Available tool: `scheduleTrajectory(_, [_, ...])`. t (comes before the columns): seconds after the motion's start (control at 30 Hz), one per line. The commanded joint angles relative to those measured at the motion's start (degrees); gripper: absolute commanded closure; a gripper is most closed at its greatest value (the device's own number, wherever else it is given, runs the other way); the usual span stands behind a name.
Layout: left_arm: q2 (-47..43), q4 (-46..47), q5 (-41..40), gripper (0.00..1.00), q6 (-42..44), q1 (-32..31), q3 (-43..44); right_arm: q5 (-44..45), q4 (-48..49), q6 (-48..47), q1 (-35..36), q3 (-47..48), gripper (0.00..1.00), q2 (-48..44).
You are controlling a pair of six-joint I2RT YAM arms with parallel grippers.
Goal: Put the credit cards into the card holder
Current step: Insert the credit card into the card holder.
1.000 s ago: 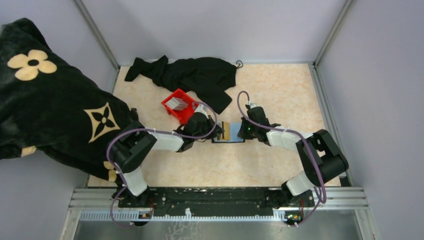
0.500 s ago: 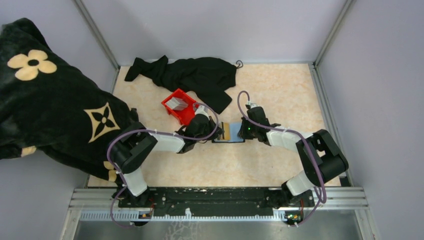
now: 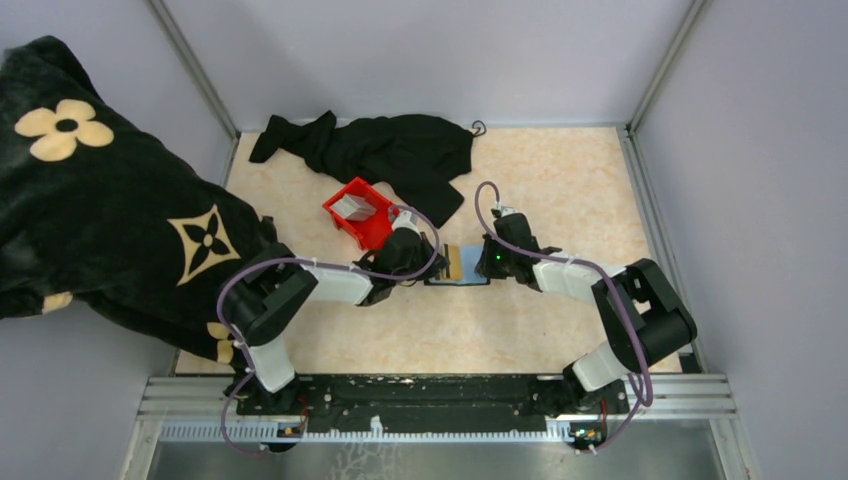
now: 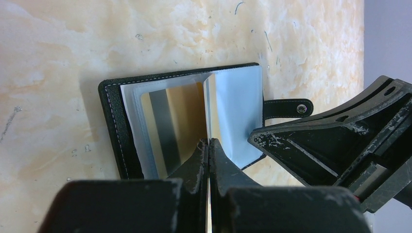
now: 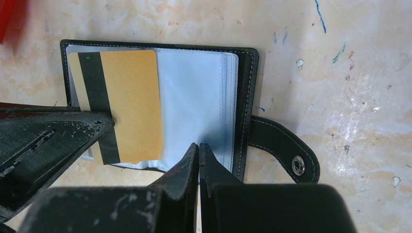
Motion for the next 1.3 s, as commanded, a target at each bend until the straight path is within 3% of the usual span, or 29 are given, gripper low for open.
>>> scheduleTrajectory(0.0, [1.8, -3.9, -1.6, 1.00, -0.2, -1.3, -0.1, 1.8, -0.1, -0.1, -0.4, 1.2, 1.00, 1.2])
scheduleTrajectory(0.57, [-0.3, -16.9, -10.5, 1.00, -5.9, -3.9, 1.1, 1.9, -0.4, -0.2, -0.4, 1.3, 1.00, 1.3])
scheduleTrajectory(1.27, [1.8, -20.6, -6.8, 1.00, -6.0, -4.5, 4.7, 2.0, -0.7, -0.2, -0.3, 1.4, 1.00, 0.9])
